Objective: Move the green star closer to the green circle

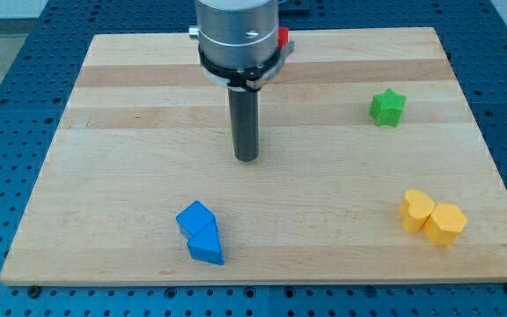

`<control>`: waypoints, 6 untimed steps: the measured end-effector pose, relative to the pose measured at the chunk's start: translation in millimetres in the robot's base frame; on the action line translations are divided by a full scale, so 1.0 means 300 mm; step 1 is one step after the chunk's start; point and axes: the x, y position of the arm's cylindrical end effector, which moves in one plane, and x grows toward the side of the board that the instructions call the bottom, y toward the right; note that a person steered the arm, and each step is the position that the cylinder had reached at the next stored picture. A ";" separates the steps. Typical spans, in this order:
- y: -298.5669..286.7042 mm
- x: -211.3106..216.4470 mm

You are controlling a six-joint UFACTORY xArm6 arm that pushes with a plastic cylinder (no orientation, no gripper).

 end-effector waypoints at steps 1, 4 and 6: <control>0.205 -0.012; 1.114 -0.249; 0.864 -0.279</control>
